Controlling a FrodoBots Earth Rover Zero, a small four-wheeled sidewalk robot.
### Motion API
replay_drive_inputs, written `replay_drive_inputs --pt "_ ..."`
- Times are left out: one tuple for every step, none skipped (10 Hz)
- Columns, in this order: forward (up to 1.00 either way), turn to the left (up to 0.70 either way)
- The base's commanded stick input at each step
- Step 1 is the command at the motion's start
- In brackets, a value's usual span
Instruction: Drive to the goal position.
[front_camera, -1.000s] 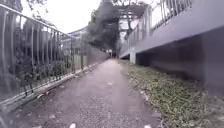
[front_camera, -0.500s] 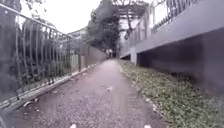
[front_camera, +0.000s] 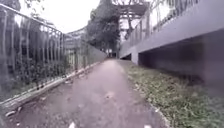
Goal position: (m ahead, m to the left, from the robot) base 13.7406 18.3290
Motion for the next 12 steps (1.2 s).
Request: replay_drive_inputs --pt "0.70 0.00" --pt "0.70 0.00" --pt "0.70 0.00" --pt "0.70 0.00" --pt "0.70 0.00" --pt "0.70 0.00" --pt "0.70 0.00" --pt "0.70 0.00" --pt "0.70 0.00" --pt "0.70 0.00" --pt "0.70 0.00" --pt "0.70 0.00"
